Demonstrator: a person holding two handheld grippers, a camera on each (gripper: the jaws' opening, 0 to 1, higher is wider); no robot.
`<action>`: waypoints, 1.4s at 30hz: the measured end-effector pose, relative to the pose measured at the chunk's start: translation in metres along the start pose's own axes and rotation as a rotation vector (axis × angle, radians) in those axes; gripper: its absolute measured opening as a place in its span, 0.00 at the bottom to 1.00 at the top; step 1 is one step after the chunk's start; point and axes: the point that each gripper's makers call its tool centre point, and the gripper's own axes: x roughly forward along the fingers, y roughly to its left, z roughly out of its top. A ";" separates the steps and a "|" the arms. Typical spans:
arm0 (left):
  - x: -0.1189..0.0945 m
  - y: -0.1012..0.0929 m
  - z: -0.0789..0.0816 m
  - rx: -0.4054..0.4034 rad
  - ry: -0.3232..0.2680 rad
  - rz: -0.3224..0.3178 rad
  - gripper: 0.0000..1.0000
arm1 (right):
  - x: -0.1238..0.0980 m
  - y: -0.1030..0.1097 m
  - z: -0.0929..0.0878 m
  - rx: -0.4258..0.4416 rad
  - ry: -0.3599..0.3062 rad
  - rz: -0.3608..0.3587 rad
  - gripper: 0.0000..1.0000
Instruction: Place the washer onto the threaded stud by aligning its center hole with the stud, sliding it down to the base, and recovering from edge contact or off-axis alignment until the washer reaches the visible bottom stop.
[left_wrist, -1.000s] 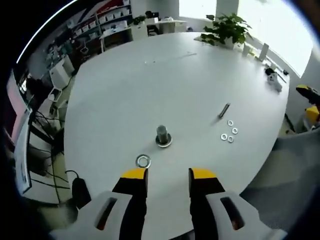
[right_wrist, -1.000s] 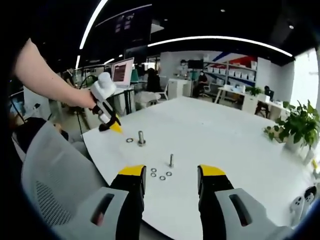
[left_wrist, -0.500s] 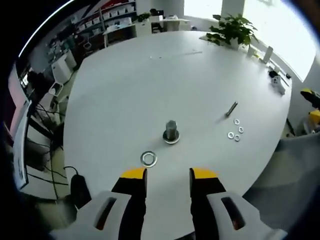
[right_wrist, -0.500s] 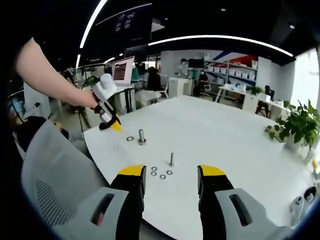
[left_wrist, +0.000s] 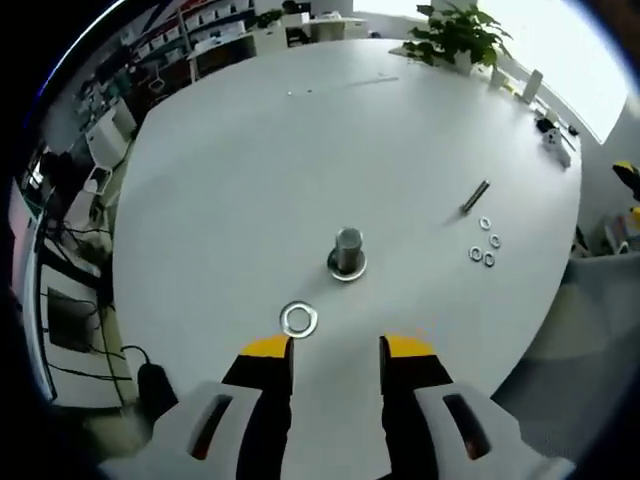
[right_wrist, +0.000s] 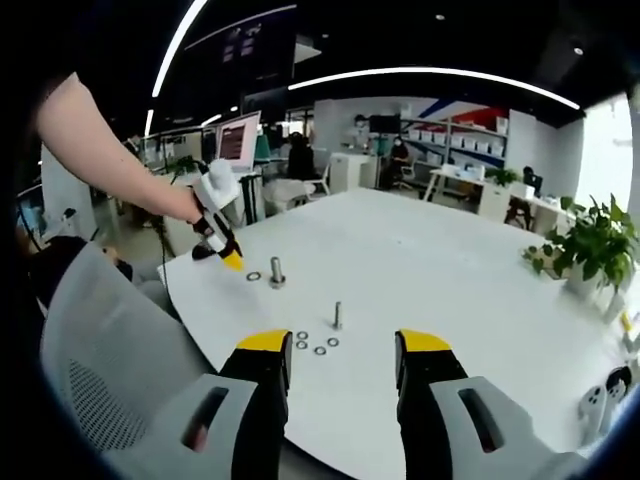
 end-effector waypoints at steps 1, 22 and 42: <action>0.002 0.000 0.000 0.001 0.003 -0.002 0.33 | 0.000 0.000 0.000 -0.003 0.003 0.001 0.44; 0.039 0.023 -0.019 -0.038 0.093 -0.010 0.33 | -0.001 -0.011 -0.005 0.008 0.019 -0.047 0.43; 0.055 0.029 -0.014 0.022 0.159 -0.012 0.32 | -0.002 -0.015 -0.006 0.019 0.023 -0.061 0.43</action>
